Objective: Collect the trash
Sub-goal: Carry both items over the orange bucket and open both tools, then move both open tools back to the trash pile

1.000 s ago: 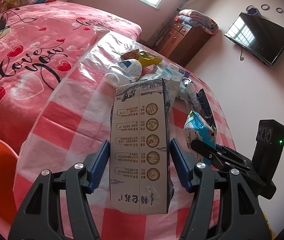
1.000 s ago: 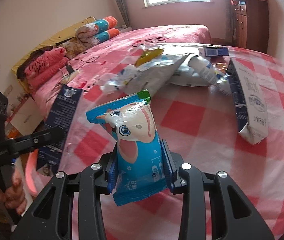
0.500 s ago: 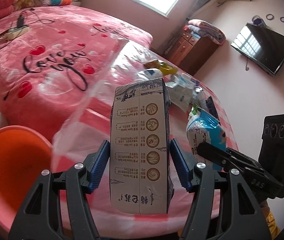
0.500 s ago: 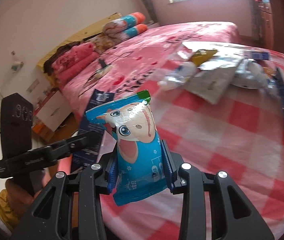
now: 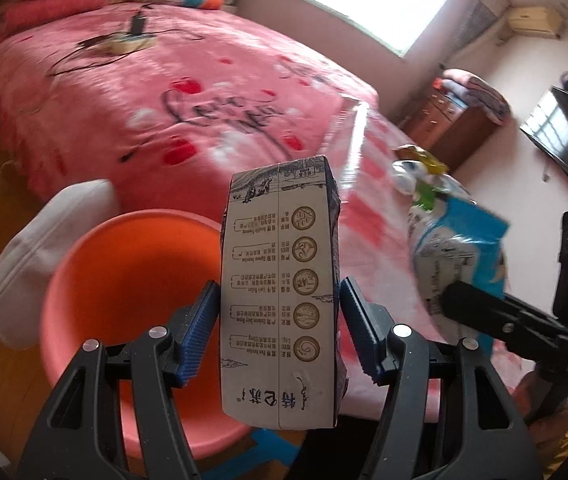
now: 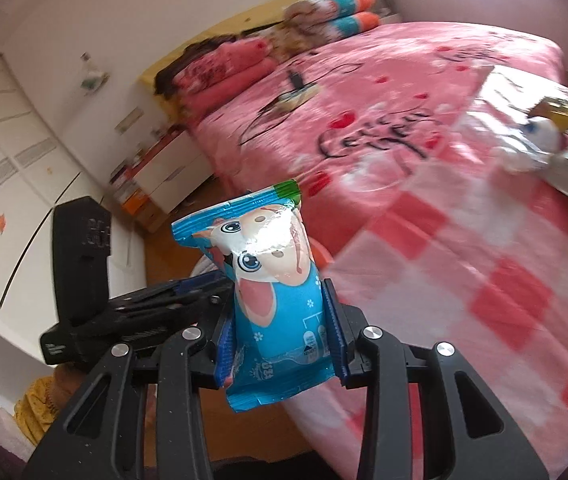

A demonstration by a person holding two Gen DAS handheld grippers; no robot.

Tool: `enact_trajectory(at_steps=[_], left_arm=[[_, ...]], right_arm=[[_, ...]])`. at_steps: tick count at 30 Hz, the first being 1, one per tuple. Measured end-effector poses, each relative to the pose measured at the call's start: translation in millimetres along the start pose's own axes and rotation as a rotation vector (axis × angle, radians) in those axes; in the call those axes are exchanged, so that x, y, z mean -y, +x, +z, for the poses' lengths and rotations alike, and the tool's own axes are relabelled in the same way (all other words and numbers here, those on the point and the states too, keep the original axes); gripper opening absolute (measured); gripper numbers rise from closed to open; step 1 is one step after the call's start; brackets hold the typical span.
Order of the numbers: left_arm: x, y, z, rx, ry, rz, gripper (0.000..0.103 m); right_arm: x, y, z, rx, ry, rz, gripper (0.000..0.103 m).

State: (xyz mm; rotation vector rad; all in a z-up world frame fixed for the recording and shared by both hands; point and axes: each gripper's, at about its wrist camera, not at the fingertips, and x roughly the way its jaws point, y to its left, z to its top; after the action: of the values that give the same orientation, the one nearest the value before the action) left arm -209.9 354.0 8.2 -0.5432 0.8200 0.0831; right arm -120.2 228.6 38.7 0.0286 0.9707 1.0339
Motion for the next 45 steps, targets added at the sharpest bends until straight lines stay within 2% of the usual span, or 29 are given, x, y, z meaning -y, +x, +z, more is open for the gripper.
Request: enact_trajectory(at_steps=[6,8,9,11,17,21,25,27,30,34,39,45], left_arm=[[-36,6,-10,-0.022,-0.046,0.076,0.063],[-45,12,-13,-0.044,-0.053,0.112,0.067],[-50,17,-15,-0.076,-0.053,0.182,0.068],[-57,17,-19,-0.075,-0.058,0.2,0.072],[-65,6,-21,-0.02,-0.039,0.24,0.078],[-55,-2,-18,0.059,-0.001,0.223,0.08],[-34,-7,-15,0.12,0.06,0.169,0.086],[-21,-11,-13,0.157,0.098,0.13,0.086],[-2,-15,-11,0.185,0.143,0.112,0.086],[21,-14,-10,0.174,0.185,0.109,0.086],[49,-1,-7,0.091,0.247,0.182,0.086],[74,7,-8,0.06,0.273,0.185,0.086]], right_arm=[[-29,39,7,-0.063,-0.066,0.032,0.043],[-31,49,7,-0.073,-0.067,0.033,0.053],[-29,50,7,-0.066,-0.063,0.031,0.062],[-24,49,8,-0.048,-0.039,0.028,0.073],[-4,20,11,0.047,0.015,-0.011,0.09],[8,0,5,0.107,0.032,-0.05,0.091],[16,-12,-3,0.145,0.023,-0.112,0.093],[20,-17,-6,0.153,0.033,-0.118,0.093],[26,-25,-8,0.174,0.036,-0.14,0.093],[34,-39,-12,0.214,0.039,-0.159,0.094],[46,-51,-22,0.246,0.041,-0.202,0.095],[63,-69,-31,0.289,0.043,-0.242,0.095]])
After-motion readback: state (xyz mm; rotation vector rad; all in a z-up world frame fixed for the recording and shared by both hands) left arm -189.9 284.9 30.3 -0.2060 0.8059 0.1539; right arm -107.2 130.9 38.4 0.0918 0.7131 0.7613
